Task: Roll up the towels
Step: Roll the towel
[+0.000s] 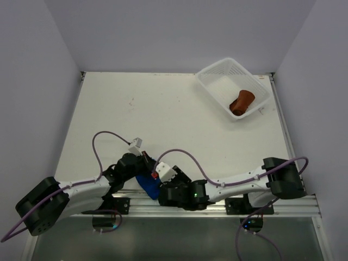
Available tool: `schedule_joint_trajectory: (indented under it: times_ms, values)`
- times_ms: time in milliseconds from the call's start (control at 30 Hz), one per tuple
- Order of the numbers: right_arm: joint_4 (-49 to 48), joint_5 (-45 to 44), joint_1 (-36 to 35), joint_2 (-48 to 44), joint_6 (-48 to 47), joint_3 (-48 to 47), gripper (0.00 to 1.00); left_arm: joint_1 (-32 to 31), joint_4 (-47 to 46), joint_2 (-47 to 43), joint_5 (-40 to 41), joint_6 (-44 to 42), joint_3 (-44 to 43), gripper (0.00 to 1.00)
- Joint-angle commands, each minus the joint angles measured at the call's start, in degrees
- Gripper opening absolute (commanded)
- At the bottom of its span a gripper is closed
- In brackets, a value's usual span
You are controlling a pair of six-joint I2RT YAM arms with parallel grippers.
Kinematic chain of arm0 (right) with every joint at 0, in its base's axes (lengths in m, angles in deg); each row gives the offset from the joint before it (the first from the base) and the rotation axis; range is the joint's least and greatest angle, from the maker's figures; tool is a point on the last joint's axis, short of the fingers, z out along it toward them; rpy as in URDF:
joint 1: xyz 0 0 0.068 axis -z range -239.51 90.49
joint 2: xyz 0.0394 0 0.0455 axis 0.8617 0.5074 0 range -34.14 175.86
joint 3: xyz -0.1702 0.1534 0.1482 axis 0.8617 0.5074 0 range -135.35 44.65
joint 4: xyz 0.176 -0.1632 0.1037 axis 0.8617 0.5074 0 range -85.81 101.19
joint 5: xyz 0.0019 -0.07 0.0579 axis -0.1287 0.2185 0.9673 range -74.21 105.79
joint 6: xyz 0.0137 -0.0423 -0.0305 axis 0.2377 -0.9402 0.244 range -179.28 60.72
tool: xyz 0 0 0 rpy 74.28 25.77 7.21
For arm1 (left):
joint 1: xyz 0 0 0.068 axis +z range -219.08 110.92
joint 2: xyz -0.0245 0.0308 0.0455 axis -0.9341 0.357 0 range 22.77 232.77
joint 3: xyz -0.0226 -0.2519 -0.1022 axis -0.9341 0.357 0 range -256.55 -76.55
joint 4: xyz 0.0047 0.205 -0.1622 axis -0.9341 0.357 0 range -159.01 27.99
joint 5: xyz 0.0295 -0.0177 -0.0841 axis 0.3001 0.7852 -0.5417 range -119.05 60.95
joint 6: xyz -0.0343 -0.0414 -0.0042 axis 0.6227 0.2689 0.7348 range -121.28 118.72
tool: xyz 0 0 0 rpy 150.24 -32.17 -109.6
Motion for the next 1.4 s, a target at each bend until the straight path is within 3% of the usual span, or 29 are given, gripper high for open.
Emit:
schedule_joint_trajectory:
  times_ms: [0,33,200,367,800,900,1367]
  values:
    - [-14.11,11.78,6.44,-9.05,4.68,7.48,0.6,-0.33,3.72,1.03,2.05,-1.76,4.34,0.0]
    - [-16.75,17.55,9.67,-11.07,4.95,9.35,0.62,-0.25,3.89,0.94,2.14,-1.76,4.25,0.0]
    - [-28.02,29.63,17.6,-17.93,7.76,16.74,0.69,-0.25,4.94,0.23,2.4,-1.93,4.34,0.0]
    - [-33.73,40.26,23.15,-17.69,9.87,19.3,0.79,-0.25,5.39,-0.47,2.58,-1.85,4.51,0.0]
    - [-36.56,44.68,24.21,-6.09,9.7,17.19,0.81,-0.25,6.0,-1.7,2.4,-1.76,4.6,0.0]
    - [-36.2,45.3,24.21,-5.38,9.7,17.28,0.78,-0.25,6.09,-1.7,2.49,-1.76,4.6,0.0]
    - [-35.06,50.73,24.29,-2.83,8.73,17.36,0.29,-0.25,11.0,-3.19,5.91,-4.56,1.45,0.0]
